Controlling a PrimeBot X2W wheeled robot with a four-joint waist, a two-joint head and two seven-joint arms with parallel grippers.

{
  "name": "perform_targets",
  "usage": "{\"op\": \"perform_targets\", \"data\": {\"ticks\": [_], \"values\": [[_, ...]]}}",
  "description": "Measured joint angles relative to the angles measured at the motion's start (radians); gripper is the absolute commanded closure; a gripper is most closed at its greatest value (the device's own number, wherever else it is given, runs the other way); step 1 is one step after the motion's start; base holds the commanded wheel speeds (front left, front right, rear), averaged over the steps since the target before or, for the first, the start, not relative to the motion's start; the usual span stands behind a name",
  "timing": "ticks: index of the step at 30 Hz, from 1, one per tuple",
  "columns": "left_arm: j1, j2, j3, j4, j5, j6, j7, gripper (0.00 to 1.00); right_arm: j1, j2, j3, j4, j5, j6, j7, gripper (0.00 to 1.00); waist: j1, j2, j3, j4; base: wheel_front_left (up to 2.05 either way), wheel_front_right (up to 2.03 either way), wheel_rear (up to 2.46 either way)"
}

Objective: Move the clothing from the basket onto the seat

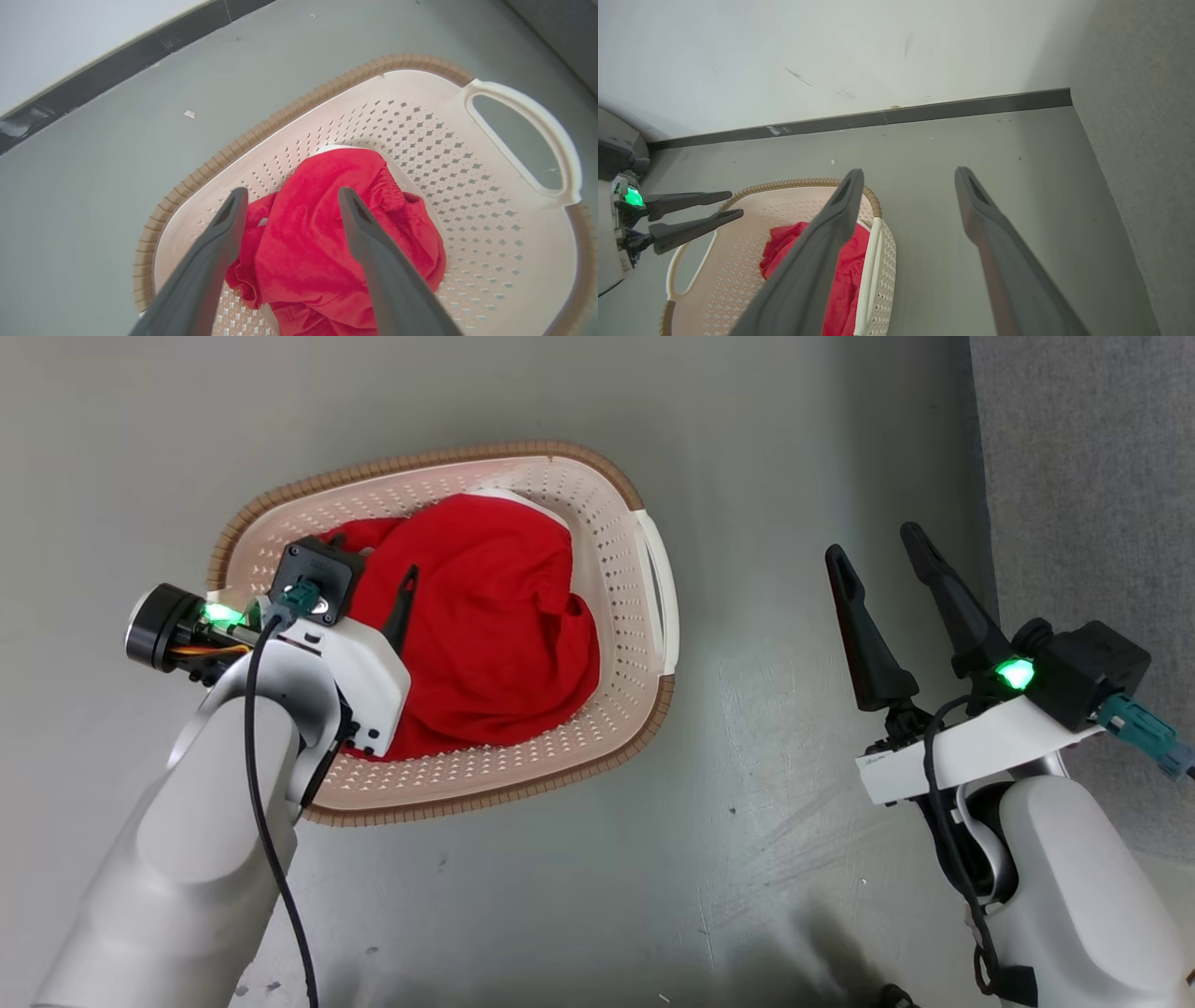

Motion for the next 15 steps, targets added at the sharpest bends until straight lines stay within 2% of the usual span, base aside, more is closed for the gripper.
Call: {"op": "perform_targets", "data": {"ticks": [9, 15], "values": [[-0.038, -0.007, -0.013, 0.075, 0.004, 0.000, 0.065, 0.00, -0.021, 0.000, 0.015, 0.001, 0.012, 0.000, 0.000, 0.00, 0.0000, 0.0000, 0.046, -0.025, 0.00, 0.00, 0.00], [-0.099, -0.020, -0.005, 0.106, 0.008, 0.018, 0.097, 0.00, -0.036, 0.000, 0.035, 0.003, 0.028, 0.000, 0.000, 0.00, 0.0000, 0.0000, 0.075, -0.043, 0.00, 0.00, 0.00]]}}
